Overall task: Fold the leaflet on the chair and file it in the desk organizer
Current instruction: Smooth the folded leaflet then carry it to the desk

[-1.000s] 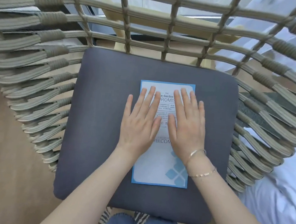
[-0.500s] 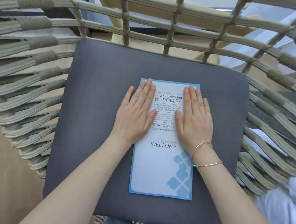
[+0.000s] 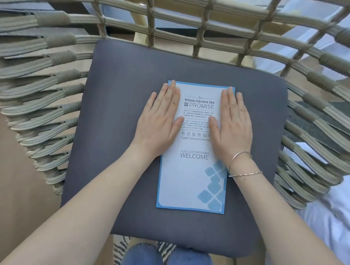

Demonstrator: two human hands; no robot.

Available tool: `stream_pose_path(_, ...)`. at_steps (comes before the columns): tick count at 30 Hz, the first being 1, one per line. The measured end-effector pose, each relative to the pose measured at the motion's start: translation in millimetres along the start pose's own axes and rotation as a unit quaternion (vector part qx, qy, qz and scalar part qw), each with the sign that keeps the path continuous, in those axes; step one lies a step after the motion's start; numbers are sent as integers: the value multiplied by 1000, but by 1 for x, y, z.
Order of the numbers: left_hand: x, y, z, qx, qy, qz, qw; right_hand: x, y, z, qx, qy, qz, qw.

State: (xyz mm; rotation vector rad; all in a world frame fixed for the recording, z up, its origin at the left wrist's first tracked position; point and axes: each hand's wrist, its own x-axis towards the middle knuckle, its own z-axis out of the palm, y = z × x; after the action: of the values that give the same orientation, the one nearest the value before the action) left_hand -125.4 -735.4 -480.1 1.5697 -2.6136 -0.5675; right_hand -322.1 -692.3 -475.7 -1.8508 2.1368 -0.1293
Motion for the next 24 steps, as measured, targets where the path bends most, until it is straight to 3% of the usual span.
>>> stream_pose_path(4,-44,20,-9,-6,30,40,999,-40,-10,-18,4,31,9,999)
stream_pose_path(10,-127,55,35,7,-11,56,998,-126,-41,21,0,-41,-38,998)
stream_pose_path(19,-129,47,65,17,-21,53,998,-131,-21,50,-30,-56,-57,996)
stream_pose_path(24,-137,26,58,29,-15,40,999,-137,10,40,-28,-42,-27,998)
